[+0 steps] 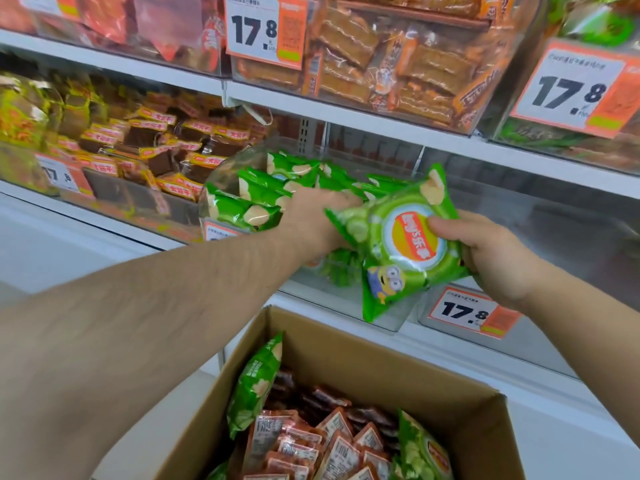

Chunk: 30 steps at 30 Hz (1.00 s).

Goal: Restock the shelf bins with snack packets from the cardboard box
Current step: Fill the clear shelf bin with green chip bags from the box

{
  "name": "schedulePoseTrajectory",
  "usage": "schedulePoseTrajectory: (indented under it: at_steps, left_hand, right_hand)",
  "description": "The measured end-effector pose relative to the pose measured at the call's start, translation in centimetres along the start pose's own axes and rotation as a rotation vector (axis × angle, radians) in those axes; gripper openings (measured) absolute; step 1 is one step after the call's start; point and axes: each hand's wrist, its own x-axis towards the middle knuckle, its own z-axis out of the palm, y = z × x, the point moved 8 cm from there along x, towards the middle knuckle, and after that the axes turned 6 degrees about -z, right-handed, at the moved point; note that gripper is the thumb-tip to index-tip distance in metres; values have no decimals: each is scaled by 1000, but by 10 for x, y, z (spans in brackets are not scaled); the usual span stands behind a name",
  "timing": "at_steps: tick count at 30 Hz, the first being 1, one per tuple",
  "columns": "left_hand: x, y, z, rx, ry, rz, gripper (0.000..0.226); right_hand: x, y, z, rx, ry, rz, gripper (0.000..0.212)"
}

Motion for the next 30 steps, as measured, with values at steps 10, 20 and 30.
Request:
schedulePoseTrajectory:
  at_steps: [10,20,30]
  left_hand:
    - [-7,-18,7,-384,-205,187,28]
    - [23,-56,9,-191,-319,112,54]
    - [44,-56,19,-94,-411,49,29]
  right_hand:
    - [-11,-16,1,-285,321,-309,45]
    - [4,-12,20,-420,166,-288,45]
    - [21,-20,17,-546,134,-242,47]
